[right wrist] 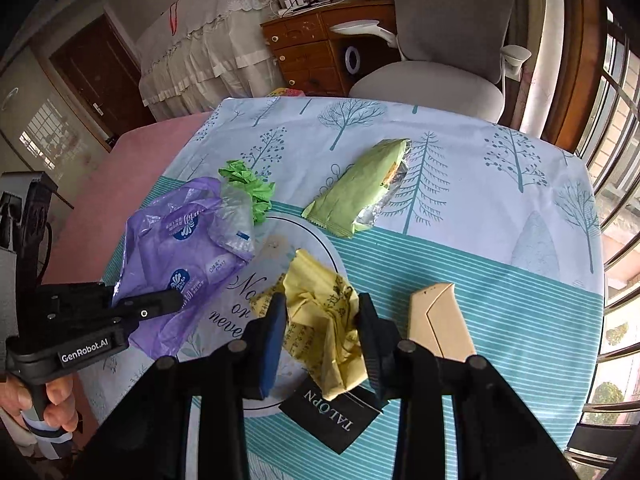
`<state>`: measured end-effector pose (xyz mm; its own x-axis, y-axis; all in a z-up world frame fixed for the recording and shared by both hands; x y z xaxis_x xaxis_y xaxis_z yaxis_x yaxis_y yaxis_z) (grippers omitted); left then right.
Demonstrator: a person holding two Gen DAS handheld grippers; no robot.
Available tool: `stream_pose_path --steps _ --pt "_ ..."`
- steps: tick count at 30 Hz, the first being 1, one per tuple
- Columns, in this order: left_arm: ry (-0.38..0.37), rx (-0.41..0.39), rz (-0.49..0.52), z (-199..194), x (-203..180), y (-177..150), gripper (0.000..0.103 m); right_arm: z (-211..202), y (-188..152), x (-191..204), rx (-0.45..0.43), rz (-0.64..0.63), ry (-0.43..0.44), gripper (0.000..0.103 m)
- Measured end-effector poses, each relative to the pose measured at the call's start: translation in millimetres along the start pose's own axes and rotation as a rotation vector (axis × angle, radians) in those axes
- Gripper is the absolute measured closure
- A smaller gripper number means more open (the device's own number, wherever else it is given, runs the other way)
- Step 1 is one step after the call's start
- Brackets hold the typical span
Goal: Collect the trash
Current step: 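Grasp the purple plastic bag with left tool while right tool grasps yellow bag, then carry purple bag and yellow bag over the bin and open both tools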
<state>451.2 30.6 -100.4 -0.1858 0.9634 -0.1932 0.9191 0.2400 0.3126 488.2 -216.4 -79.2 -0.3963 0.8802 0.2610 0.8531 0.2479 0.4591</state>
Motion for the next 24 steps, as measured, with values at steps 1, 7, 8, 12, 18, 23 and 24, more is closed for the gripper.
stream_pose_path --steps 1,7,8,12,18,23,24 --pt "-0.008 -0.007 0.000 -7.3 1.9 -4.9 0.093 -6.8 -1.7 1.5 -0.018 0.017 0.000 0.068" --pt "-0.036 -0.045 0.033 -57.0 13.6 -42.8 0.094 -50.3 -21.2 18.6 -0.094 0.117 0.001 0.068" --pt "-0.040 -0.051 0.042 -64.5 15.7 -48.6 0.093 -58.0 -25.6 24.2 -0.103 0.127 0.004 0.068" --pt "-0.075 -0.074 0.078 -101.6 29.8 -77.3 0.094 -88.1 -54.7 55.9 -0.132 0.155 -0.002 0.069" --pt "-0.131 -0.096 0.198 -151.6 46.2 -140.8 0.094 -125.9 -117.8 113.1 -0.163 0.222 -0.021 0.068" --pt "-0.177 -0.073 0.285 -175.4 67.1 -202.8 0.093 -143.4 -186.7 164.0 -0.161 0.298 -0.041 0.068" --pt "-0.184 -0.069 0.299 -179.5 71.8 -216.5 0.093 -145.5 -200.5 173.6 -0.160 0.313 -0.046 0.068"
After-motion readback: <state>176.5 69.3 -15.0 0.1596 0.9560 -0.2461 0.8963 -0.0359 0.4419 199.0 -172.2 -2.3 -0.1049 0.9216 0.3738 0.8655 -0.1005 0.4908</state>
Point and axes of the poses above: each gripper's, at about its wrist camera, not at the fingertips, and z roughly the way its jaws point, x to its left, y to its top, the point moved 2 cm from there along z, roughly the way its jaws point, and after that the axes turned 4 degrees about -z, right-handed, at the moved point
